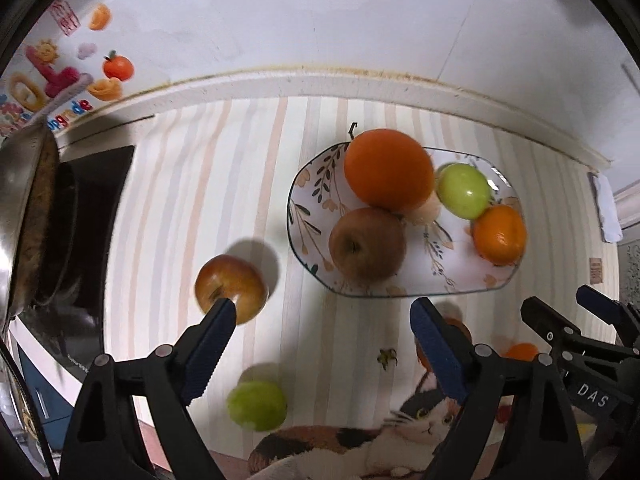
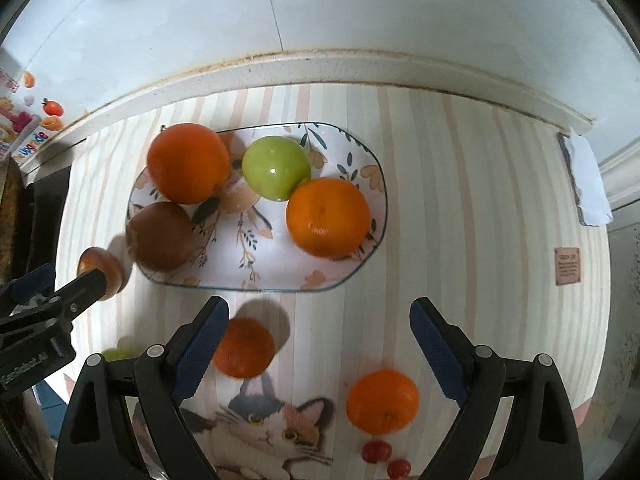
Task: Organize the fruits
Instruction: 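Lift both open tools back from the plate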
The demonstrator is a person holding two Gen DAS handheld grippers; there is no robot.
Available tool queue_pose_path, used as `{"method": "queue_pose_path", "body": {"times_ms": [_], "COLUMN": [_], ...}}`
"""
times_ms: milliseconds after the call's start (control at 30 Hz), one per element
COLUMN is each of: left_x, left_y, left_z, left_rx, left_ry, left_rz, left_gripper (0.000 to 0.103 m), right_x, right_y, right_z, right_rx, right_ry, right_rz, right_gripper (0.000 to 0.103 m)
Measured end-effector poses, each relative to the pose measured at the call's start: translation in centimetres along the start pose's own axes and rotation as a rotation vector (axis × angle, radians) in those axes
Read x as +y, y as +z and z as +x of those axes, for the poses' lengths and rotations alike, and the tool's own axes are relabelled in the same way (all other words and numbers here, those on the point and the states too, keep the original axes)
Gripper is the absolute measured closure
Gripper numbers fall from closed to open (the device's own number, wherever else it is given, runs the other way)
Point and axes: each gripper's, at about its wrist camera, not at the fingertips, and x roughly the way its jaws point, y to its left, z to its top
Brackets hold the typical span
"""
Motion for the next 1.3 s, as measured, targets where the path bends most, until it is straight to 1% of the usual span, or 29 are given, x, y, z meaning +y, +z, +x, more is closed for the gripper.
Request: {"method": "queue_pose_path", "body": {"times_ms": [67,233,400,667,800,967,1100,1200,1300], "left_x": [0.0,0.3,0.4,0.3,0.5,0.7,0.5,0.1,-0.8], "left_y": [-1.0,-2.8,-4.9,-7.4,-8.2,-8.6,-8.4,-7.8,-6.7], "left_z": [-1.8,-5.2,-8.4,-12.6,-14.1,-15.1,-14.9,-13.7,-11.2], "left_rx": [-0.040,-0.084,-0.133,-0.191,-0.221,-0.234,-0.228,-0.208,-0.156], "left_ry": [0.011,-0.005,-0.004,-0.044,-0.054,-0.070,-0.075,-0.069,-0.066], "left_rz": [0.012,0.019,0.029,0.023,0.016,0.008,0.006,0.002,0.008], "left_gripper": [0.014,0.014,0.014,0.014,0.014,0.014,0.014,0.014,0.014], "right_x": [0.0,0.8,1.6,2.2,2.4,2.4,2.0,0.6,-1.7], "right_y": [-1.0,-3.4,-5.5,-8.3,-9.7,-10.5,-10.5,-10.1,-9.5], "right_z": [-1.6,-5.8,-9.2,-13.8,-15.8,-17.5,-17.9,-16.8,-13.9], "right_rx": [-0.024,-0.108,-0.168,-0.241,-0.264,-0.289,-0.296,-0.277,-0.218], "right_ry": [0.011,0.019,0.031,0.059,0.090,0.112,0.137,0.153,0.136], "right_rz": [0.000,-0.019,-0.030,-0.024,-0.014,-0.006,0.012,0.057,0.113], "right_gripper": [0.009,0.009,0.009,0.009,0.009,0.009,0.009,0.009,0.009]}}
